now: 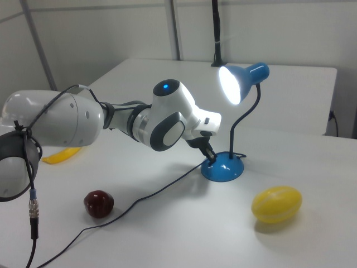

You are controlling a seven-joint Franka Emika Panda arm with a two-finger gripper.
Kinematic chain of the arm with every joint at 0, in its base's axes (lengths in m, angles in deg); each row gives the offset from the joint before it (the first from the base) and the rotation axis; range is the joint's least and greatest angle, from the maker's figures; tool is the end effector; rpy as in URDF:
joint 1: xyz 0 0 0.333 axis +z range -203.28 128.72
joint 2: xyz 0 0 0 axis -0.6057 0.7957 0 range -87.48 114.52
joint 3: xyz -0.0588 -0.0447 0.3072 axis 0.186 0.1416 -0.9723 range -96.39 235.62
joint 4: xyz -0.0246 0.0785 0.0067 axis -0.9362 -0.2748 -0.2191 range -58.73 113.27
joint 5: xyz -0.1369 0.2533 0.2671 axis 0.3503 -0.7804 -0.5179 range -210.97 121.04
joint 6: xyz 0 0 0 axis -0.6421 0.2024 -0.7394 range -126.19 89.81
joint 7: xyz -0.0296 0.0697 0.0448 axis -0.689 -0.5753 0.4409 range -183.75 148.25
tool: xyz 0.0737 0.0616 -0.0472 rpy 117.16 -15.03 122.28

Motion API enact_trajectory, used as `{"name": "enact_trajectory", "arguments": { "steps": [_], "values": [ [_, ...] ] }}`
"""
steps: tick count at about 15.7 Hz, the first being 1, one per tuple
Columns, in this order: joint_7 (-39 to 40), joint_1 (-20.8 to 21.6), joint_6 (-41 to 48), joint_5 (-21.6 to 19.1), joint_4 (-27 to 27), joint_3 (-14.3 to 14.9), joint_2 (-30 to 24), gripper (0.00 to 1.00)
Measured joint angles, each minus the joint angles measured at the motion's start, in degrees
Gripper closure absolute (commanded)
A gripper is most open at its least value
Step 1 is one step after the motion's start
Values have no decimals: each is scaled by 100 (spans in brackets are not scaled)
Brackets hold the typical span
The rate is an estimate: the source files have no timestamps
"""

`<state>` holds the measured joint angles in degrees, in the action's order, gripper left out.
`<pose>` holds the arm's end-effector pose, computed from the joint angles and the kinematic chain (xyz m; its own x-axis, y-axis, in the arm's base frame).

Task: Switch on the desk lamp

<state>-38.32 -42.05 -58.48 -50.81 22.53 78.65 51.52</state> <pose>0.7333 -0.1564 0.3323 0.7319 -0.5568 0.3928 -0.5528 -0.8222 -0.1357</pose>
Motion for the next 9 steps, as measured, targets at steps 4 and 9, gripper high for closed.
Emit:
{"name": "enact_trajectory", "arguments": {
  "steps": [4,9],
  "values": [
    [0,-1,0,0,-22,0,2,100],
    [8,-21,338,1,-74,18,-320,100]
  ]
}}
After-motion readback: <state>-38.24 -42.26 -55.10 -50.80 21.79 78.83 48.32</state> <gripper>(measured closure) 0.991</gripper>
